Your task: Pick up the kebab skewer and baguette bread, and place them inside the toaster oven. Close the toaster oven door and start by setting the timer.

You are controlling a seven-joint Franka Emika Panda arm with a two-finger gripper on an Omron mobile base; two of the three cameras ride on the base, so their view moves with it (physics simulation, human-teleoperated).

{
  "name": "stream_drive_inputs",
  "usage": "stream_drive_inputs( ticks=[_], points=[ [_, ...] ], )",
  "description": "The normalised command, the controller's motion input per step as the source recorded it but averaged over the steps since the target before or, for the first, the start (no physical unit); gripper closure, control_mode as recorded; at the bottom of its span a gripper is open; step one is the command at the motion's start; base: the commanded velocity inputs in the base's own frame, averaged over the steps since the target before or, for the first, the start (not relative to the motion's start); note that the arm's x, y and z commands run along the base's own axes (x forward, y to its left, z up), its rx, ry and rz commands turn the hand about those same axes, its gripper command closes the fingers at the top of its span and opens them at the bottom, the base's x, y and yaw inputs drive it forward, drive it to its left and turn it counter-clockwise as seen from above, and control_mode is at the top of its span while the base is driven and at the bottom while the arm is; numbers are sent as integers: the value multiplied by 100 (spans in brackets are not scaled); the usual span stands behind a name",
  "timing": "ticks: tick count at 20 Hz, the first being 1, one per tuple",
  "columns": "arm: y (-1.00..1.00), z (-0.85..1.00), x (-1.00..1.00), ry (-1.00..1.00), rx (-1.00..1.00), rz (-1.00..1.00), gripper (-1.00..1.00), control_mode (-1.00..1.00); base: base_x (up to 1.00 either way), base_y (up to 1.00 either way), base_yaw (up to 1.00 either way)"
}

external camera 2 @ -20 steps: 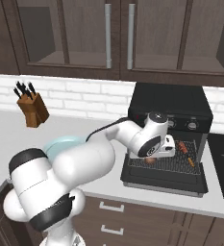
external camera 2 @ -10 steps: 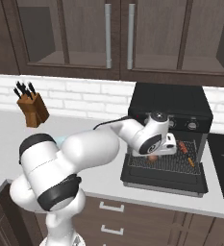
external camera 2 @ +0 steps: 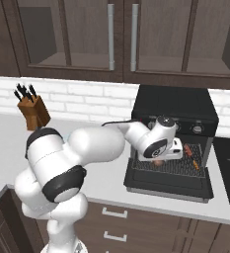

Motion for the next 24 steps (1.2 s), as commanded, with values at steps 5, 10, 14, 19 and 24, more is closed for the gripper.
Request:
stream_drive_inputs(
  ticks=[5,10,14,19,24],
  points=[
    [-6,0,0,0,0,0,100,-100,0,0,0],
    [-3,-8,0,0,0,0,100,-100,0,0,0],
    [0,-13,0,0,0,0,-100,-100,0,0,0],
    [0,-14,0,-3,0,0,-100,-100,0,0,0],
    [0,-10,0,-7,0,0,-100,-100,0,0,0]
  ],
)
